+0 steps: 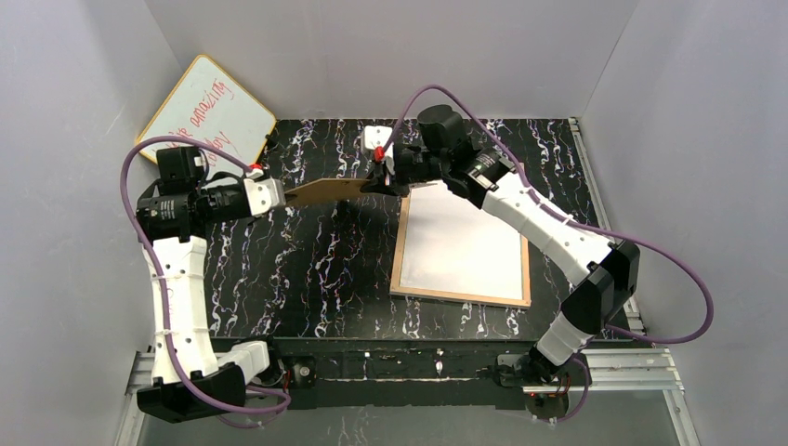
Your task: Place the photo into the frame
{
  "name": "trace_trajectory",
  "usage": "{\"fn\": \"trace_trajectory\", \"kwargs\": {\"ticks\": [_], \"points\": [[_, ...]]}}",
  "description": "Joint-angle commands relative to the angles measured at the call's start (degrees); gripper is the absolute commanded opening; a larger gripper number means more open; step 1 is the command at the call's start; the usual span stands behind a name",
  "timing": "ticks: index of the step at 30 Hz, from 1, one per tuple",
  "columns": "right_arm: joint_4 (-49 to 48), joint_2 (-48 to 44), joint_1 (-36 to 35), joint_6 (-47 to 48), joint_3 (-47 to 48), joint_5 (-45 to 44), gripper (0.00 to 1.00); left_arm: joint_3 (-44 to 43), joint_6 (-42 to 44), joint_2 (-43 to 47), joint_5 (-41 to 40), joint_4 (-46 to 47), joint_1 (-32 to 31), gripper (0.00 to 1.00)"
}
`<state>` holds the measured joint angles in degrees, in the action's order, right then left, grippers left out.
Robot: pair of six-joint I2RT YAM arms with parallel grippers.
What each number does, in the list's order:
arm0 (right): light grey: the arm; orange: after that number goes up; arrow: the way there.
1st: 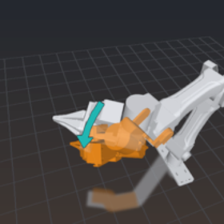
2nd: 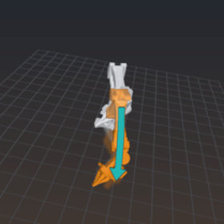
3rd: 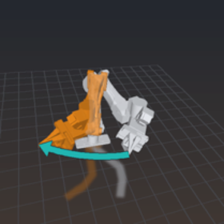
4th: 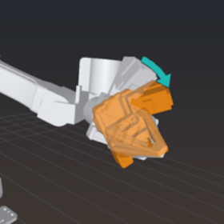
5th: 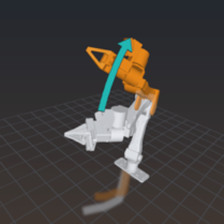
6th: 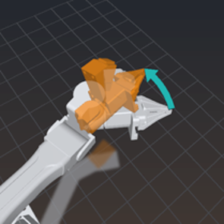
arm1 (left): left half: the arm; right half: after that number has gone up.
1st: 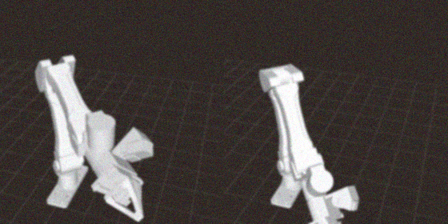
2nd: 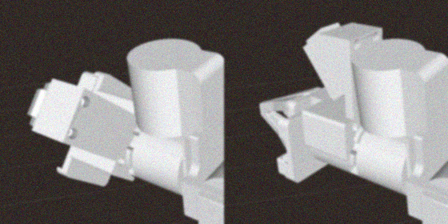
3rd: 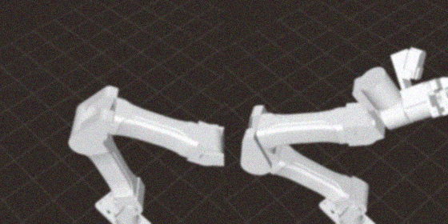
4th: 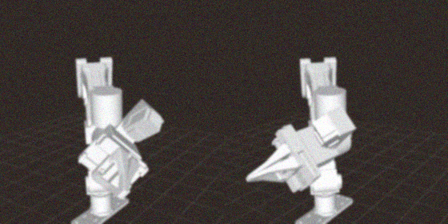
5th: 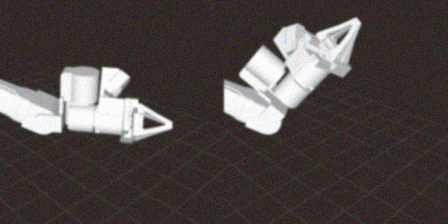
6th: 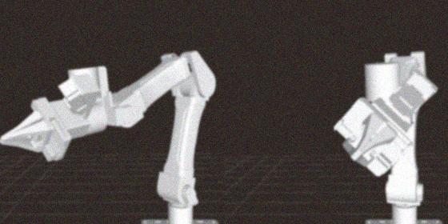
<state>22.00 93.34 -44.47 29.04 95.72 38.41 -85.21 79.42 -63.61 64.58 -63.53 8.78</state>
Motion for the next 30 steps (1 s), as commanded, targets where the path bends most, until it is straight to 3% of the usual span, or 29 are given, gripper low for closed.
{"fn": "trace_trajectory", "kwargs": {"ticks": [1, 2, 3, 4, 5, 8, 10, 16, 24, 30], "points": [[-3.4, 0.4, -1.7, -1.0, -0.9, -5.2, 0.01, -2.3, 2.4, 0.5, 2.9, -0.2, 0.0, 0.00], [-5.1, 0.0, -1.6, -2.1, -1.3, -6.4, 0.01, -1.9, 1.8, 0.8, 3.0, 1.5, 0.1, 0.13], [-7.4, -0.6, -1.6, -4.2, -2.0, -7.5, 0.01, -1.1, -0.7, 1.3, 2.7, 5.1, -0.1, 0.35], [-10.2, -1.5, -1.6, -5.4, -2.8, -8.4, 0.01, 0.3, -6.4, 2.1, 2.0, 11.1, 0.0, 0.71], [-12.9, -2.2, -1.7, -7.9, -4.2, -9.7, 0.01, 2.2, -13.5, 3.2, 1.0, 18.5, 0.0, 0.95], [-20.8, -3.6, -1.6, -14.9, -5.6, -15.7, 0.01, 9.2, -38.5, 6.1, -5.0, 45.9, 0.0, 0.98], [-20.4, -2.5, -1.5, -20.1, -3.3, -20.0, 0.01, 10.4, -51.0, 5.5, -10.6, 55.5, 0.1, 0.98], [-14.1, -0.3, 0.4, -36.9, 3.7, -29.0, 0.01, 1.7, -60.9, -1.5, -18.9, 52.2, 0.0, 0.98], [-19.8, -8.6, 11.0, -55.8, -6.8, -26.8, 0.01, 8.4, -64.8, 2.7, -22.9, 55.8, 0.0, 0.98], [-15.2, -14.6, 18.9, -65.4, -11.3, -24.7, 0.01, 7.3, -66.7, -4.1, -19.8, 46.7, 0.0, 0.98]]}}
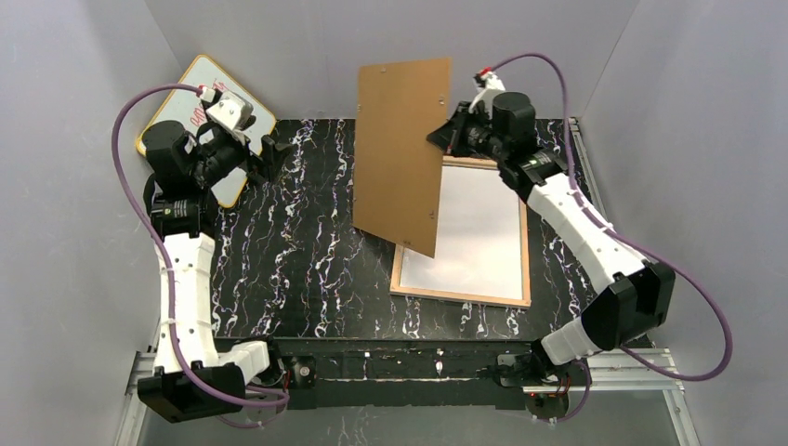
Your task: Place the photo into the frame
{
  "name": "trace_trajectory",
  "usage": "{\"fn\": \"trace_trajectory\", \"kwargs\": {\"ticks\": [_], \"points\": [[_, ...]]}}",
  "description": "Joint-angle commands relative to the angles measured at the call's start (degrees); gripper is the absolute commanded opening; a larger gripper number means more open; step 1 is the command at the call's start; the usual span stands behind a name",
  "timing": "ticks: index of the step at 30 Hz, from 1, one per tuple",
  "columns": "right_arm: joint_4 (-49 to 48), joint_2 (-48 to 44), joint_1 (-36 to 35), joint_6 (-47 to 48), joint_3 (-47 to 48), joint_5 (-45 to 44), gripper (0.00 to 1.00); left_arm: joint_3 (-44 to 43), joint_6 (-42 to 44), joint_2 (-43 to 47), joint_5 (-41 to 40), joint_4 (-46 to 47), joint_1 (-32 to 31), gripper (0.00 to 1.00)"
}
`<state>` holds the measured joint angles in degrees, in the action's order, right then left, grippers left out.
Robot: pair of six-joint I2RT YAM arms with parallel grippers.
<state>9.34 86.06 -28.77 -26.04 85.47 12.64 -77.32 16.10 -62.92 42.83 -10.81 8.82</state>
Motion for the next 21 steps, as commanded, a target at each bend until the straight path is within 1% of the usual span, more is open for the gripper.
{"fn": "trace_trajectory", "kwargs": {"ticks": [1, 4, 8, 11, 16, 19, 21], "points": [[-1.3, -8.1, 4.9, -11.7, -1.7, 2.1, 0.01, -0.8, -4.9, -6.8, 2.7, -7.3, -0.2, 0.98], [2.4, -10.6, 10.2, -15.0, -3.4, 7.1, 0.01, -0.3, -6.5, -11.9, 1.9, -10.4, -3.0, 0.98], [5.2, -13.7, 19.4, -19.8, -7.2, 18.8, 0.01, 2.4, -1.9, -16.2, -6.8, -12.8, -12.1, 0.98], [5.6, -16.7, 26.0, -22.2, -11.9, 26.4, 0.01, 2.7, -2.1, -21.6, -12.6, -13.0, -16.9, 0.97], [11.8, -22.6, 32.6, -20.7, -19.0, 28.9, 0.01, 0.8, -3.8, -31.7, -14.7, -11.5, -18.9, 0.95], [15.3, -25.6, 35.9, -19.2, -21.8, 30.6, 0.01, 1.7, -4.0, -35.8, -15.6, -9.5, -20.8, 0.95], [15.9, -26.0, 38.0, -19.4, -22.6, 33.4, 0.01, 2.2, -4.9, -38.6, -15.1, -8.1, -22.2, 0.94]]}}
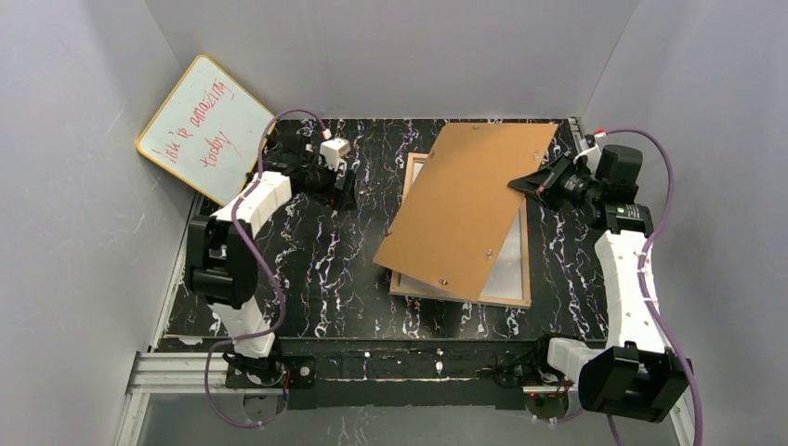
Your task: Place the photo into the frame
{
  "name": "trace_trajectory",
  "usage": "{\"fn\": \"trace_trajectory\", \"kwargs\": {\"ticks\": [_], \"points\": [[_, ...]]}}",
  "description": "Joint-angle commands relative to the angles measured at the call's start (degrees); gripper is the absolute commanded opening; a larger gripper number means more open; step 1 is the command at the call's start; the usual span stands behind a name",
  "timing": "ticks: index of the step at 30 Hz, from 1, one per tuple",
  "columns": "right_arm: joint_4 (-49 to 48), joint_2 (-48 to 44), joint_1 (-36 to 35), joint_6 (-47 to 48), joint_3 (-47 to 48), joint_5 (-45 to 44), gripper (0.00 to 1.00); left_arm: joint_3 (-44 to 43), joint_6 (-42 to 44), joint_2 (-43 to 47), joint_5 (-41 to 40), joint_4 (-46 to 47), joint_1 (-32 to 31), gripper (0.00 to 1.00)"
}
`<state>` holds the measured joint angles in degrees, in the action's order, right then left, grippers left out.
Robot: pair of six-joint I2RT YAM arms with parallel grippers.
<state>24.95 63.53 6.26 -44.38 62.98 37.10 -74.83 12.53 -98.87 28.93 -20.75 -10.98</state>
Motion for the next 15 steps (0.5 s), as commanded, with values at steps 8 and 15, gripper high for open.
{"fn": "trace_trajectory", "kwargs": {"ticks": [8, 15], "points": [[6.5, -1.6, 6.4, 1.8, 3.7, 16.1, 0.01, -0.6, -6.1, -11.4, 2.0, 7.2, -6.1, 0.88], [15.5, -0.9, 6.6, 6.0, 12.6, 9.2, 0.01, -2.5, -11.6, -15.8, 3.1, 11.6, -8.2, 0.85]]}}
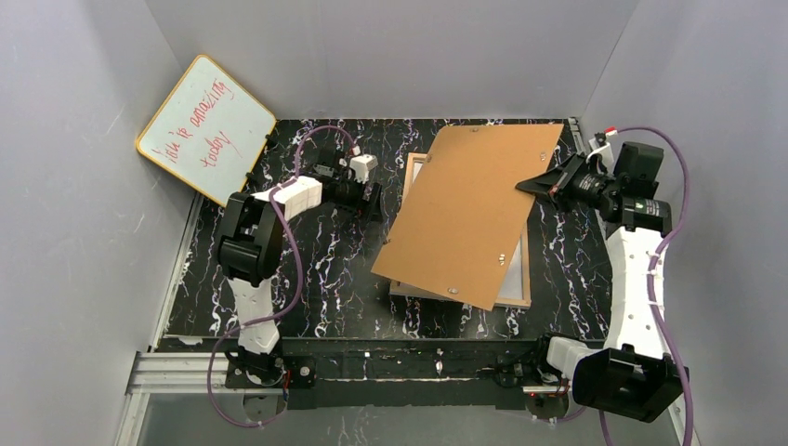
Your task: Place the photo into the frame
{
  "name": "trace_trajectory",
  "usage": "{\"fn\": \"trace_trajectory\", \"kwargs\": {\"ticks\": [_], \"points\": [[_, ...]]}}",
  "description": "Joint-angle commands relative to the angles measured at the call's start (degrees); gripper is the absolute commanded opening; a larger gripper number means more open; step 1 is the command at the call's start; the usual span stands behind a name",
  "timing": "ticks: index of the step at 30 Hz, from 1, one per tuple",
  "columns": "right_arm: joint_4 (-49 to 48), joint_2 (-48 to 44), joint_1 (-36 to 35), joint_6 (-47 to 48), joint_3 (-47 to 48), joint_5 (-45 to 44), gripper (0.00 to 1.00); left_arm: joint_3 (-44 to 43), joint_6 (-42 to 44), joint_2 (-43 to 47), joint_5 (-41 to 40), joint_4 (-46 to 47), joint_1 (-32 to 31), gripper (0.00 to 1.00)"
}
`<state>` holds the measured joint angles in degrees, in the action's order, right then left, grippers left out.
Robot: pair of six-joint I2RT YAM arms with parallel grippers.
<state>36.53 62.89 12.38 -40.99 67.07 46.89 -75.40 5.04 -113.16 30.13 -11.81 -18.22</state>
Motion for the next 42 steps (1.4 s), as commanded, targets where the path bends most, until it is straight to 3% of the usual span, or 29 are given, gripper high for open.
{"fn": "trace_trajectory", "kwargs": {"ticks": [1, 9, 19, 22, 27, 35, 42], "points": [[5.6, 0.3, 0.5, 3.8, 10.5, -2.0, 0.01, -1.9, -4.5, -1.9, 1.8, 3.2, -1.3, 0.84], [12.6, 3.0, 0.5, 7.0, 19.9, -6.6, 0.01, -2.1, -9.0, -3.4, 3.6, 7.0, -4.3, 0.76], [16.4, 3.7, 0.5, 9.5, 22.6, -10.5, 0.01, -5.0, -8.9, -6.9, 1.7, 7.2, -7.6, 0.64], [16.3, 3.6, 0.5, 9.4, 22.2, -10.5, 0.01, -5.4, -7.4, -7.3, 0.8, 6.9, -8.2, 0.61], [15.6, 3.6, 0.5, 9.1, 21.5, -10.3, 0.01, -5.4, -3.3, -7.8, -3.0, 5.4, -9.2, 0.44], [14.9, 3.6, 0.5, 9.0, 19.8, -9.6, 0.01, -3.6, 1.1, -7.0, -7.6, 4.7, -11.2, 0.41], [11.4, 3.4, 0.5, 8.4, 14.4, -5.1, 0.01, -2.8, 6.2, -3.9, -13.9, 1.0, -11.2, 0.26]]}}
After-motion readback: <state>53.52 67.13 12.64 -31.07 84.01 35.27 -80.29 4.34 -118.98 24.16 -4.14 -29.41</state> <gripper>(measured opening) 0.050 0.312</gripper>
